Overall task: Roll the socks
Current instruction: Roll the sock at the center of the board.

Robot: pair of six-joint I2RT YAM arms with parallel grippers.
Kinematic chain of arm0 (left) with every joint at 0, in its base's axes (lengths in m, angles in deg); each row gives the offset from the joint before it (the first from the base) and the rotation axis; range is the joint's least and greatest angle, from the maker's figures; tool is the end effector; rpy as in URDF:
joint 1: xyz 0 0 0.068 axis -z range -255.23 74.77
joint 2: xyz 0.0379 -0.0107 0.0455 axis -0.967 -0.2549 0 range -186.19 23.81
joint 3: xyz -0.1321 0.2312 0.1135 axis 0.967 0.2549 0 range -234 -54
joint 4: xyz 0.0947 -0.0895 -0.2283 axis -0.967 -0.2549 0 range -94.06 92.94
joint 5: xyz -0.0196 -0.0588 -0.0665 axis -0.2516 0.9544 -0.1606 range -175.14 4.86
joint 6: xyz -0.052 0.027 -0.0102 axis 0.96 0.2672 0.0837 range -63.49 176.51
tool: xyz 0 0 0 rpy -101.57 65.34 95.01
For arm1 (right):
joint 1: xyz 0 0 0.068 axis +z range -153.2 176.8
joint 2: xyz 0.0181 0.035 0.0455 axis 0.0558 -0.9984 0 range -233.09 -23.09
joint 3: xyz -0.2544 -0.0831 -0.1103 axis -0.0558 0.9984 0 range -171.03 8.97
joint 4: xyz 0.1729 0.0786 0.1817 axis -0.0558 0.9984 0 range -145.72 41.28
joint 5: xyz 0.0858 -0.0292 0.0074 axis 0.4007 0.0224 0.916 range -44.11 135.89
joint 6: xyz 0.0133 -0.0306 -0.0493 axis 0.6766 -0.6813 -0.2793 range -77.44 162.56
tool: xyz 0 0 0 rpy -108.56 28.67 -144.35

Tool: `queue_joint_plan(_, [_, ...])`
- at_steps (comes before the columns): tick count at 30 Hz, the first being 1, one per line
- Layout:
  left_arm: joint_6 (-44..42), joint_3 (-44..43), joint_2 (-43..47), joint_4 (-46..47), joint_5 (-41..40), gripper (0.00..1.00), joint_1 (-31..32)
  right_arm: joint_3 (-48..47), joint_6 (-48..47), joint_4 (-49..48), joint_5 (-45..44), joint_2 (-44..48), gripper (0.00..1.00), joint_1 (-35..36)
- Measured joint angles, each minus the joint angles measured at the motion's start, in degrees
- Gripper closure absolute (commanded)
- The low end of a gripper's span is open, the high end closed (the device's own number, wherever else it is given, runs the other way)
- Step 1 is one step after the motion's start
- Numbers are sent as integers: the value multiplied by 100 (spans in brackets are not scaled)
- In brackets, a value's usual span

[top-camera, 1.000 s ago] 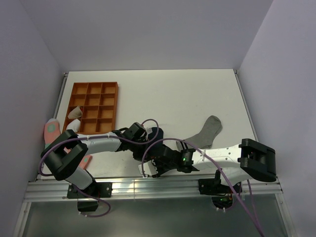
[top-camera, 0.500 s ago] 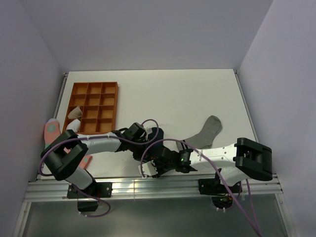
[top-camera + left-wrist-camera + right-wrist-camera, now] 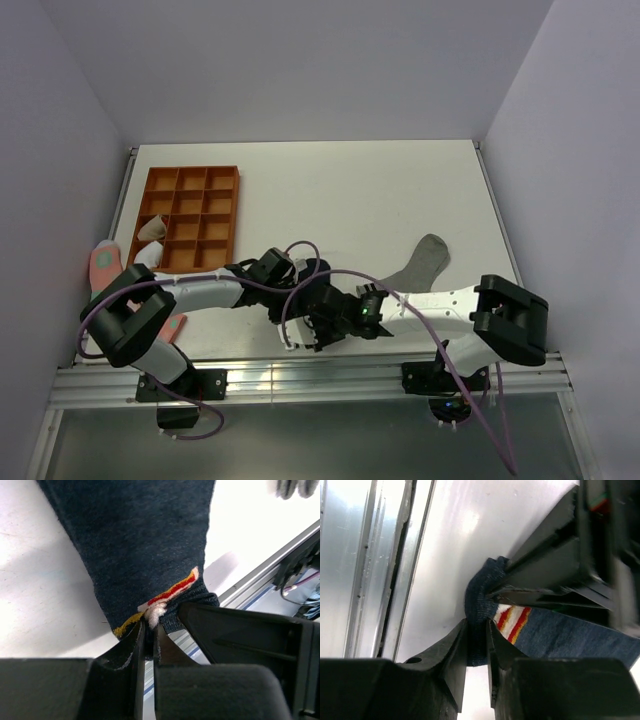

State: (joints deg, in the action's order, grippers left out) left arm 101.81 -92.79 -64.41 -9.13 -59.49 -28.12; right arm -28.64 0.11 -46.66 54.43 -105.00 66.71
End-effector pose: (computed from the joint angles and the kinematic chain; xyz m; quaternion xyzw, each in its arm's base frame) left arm 0.1707 -0.2116 0.1467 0.0695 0.9441 -0.3221 0.0108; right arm 0.0861 0.2545 0.1687 -0.7995 0.5075 0.1430 0.2877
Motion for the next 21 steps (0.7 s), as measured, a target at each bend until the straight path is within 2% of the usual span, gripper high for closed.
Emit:
queue_joint_plan(4, [177, 11, 63, 133, -9, 84, -7, -308, -26, 522, 566, 0, 78, -490])
queue_joint_plan(12, [1038, 389, 369, 1045, -306, 76, -22, -831, -315, 1554, 1641, -96, 79, -1534])
queue_joint_plan(21, [1646, 857, 590, 1735, -1029, 76, 61, -1853, -855, 3143, 2715, -1178, 78, -2490])
